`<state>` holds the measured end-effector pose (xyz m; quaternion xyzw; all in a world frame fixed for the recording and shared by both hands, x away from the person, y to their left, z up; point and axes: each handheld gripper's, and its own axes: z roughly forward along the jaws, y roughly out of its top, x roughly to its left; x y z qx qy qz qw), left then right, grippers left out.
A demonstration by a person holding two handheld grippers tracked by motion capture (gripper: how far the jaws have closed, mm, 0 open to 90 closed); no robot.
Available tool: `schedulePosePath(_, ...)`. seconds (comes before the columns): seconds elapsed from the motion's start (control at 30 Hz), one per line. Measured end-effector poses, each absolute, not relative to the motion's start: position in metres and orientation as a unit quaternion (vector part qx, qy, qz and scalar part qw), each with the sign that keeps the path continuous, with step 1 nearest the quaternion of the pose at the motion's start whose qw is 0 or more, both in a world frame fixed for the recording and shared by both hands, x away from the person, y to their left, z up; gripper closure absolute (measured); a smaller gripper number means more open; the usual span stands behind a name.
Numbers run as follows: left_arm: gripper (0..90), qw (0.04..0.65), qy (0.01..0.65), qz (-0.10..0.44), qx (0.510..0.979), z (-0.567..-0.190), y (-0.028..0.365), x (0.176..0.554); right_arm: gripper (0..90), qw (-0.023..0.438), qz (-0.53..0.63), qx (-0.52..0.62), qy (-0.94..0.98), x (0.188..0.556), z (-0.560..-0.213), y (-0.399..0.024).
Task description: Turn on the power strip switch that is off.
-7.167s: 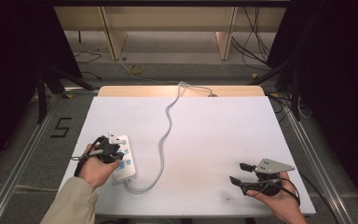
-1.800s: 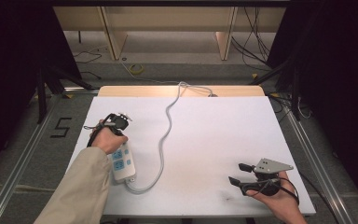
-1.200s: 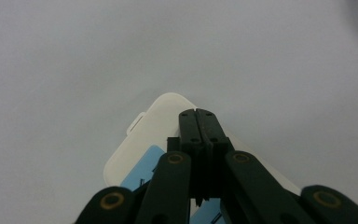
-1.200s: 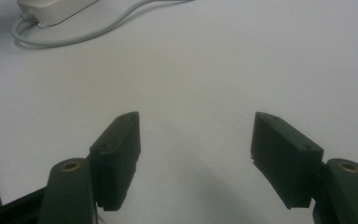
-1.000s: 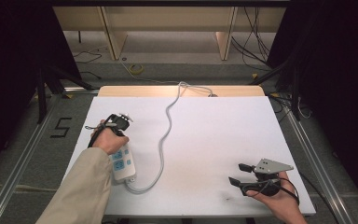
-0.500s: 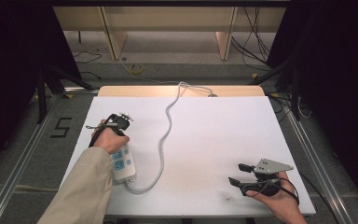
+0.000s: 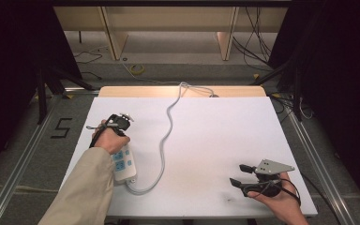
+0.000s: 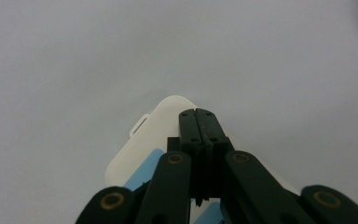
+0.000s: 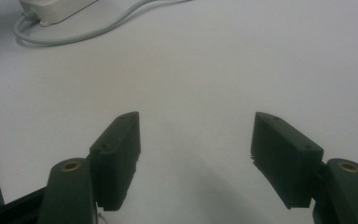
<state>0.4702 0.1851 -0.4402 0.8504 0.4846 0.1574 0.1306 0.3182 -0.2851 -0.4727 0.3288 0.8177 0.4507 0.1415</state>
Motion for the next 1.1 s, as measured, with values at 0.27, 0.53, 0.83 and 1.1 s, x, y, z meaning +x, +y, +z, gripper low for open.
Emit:
schedulePosePath(0.27,90.0,0.135,0.483,0.155,0.851,-0.440,0.186,0.470,33.9,0.141,0.452,0.328,0.817,0.319,-0.473,-0.286)
schedulePosePath(0.53,89.9,0.144,0.488,0.145,0.849,-0.440,0.190,0.471,33.9,0.142,0.451,0.330,0.817,0.319,-0.473,-0.286)
schedulePosePath(0.83,89.8,0.157,0.492,0.138,0.845,-0.439,0.193,0.471,34.0,0.142,0.451,0.330,0.817,0.319,-0.473,-0.286)
schedulePosePath(1.1,89.3,0.182,0.504,0.139,0.833,-0.434,0.196,0.470,34.1,0.141,0.450,0.332,0.817,0.319,-0.473,-0.286)
